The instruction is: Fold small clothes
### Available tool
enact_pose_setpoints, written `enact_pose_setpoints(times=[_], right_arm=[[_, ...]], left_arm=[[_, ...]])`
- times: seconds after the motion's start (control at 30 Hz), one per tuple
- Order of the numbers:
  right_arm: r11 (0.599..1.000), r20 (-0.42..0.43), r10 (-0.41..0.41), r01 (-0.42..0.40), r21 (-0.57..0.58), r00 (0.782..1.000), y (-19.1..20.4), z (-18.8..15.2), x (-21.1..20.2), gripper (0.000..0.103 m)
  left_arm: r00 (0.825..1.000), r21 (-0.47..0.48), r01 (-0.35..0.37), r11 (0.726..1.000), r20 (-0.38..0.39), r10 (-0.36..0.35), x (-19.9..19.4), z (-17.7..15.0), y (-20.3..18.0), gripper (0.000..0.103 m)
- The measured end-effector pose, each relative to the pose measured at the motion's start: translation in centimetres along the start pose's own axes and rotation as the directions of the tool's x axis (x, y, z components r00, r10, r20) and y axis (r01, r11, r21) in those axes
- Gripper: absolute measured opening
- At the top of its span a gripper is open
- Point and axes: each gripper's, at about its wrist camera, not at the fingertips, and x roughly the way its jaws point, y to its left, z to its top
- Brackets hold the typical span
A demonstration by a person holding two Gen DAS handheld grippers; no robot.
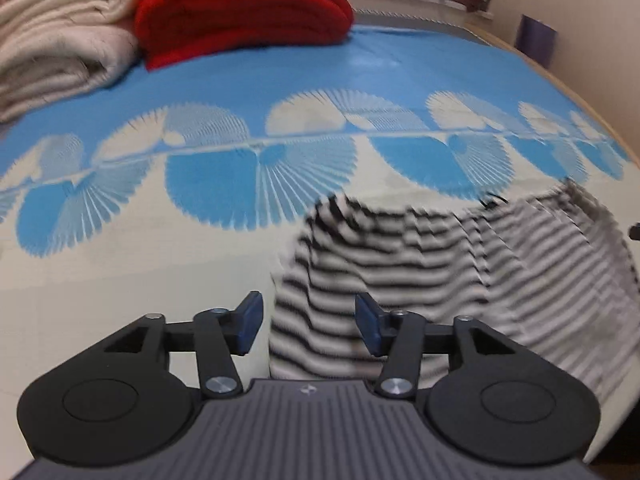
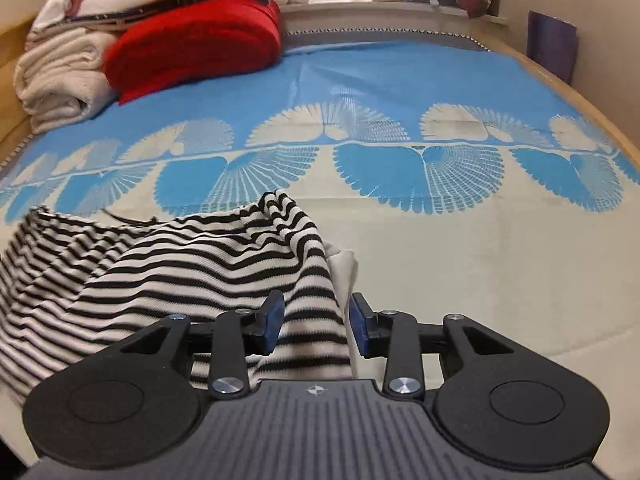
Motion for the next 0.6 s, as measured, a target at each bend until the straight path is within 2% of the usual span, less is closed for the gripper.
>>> enact_pose_setpoints(times=[0.17,0.23,0.3,0.33,0.37,0.4,0.43,0.5,0.57,0.6], right_arm=[[0.999,0.015,-0.038,0.039,-0.031,0.999,1.5,1.0,3.5,0.038],[0.997,0.015,-0.036,0.037,-0.063,0.999,2.0,1.6,4.8,0.037],[0.995,-0.017,-0.029,0.027,-0.094,0.999,2.3,2.0,6.2,0.031],[0.995,-0.036,-0.016,0.012,-0.101,0.999,2.4,2.1,6.8,0.006],[0.994,-0.042,-0.005,0.001,-0.105,0.999,2.4,2.3,7.1,0.001],[0.994,-0.003,-0.016,0.015,-0.111,1.0,2.5,2.7,7.0,0.001],[0.994,0.056,-0.036,0.041,-0.099,0.998,2.5,3.2,6.5,0.0],[0.998,0.175,-0.065,0.061,0.027,0.982,1.3,4.7,5.2,0.0],[0.991,0.189,-0.103,0.086,0.098,0.977,0.6,5.2,5.3,0.001],[0.992,0.152,-0.099,0.086,0.09,0.983,0.7,5.3,6.2,0.001]], left_arm=[[0.998,0.06,-0.056,0.997,0.008,0.056,3.0,1.4,-1.4,0.057],[0.999,0.089,-0.046,0.995,0.013,0.045,4.0,1.7,-1.7,0.054],[0.999,0.117,-0.031,0.993,-0.006,0.032,5.1,1.6,-2.0,0.029],[0.999,0.149,-0.034,0.988,-0.024,0.038,5.8,1.9,-2.4,0.001],[0.999,0.173,-0.039,0.984,-0.012,0.041,6.0,2.0,-2.6,0.002],[0.998,0.178,-0.05,0.983,0.033,0.045,5.8,2.3,-2.6,0.002],[0.994,0.154,-0.073,0.985,0.093,0.059,5.3,2.7,-2.2,0.002],[0.979,0.066,-0.148,0.987,0.153,0.136,4.6,3.6,-1.0,0.002],[0.963,0.016,-0.198,0.98,0.189,0.192,4.3,4.2,-0.5,0.002],[0.965,0.02,-0.197,0.98,0.18,0.191,4.7,4.3,-0.8,0.002]])
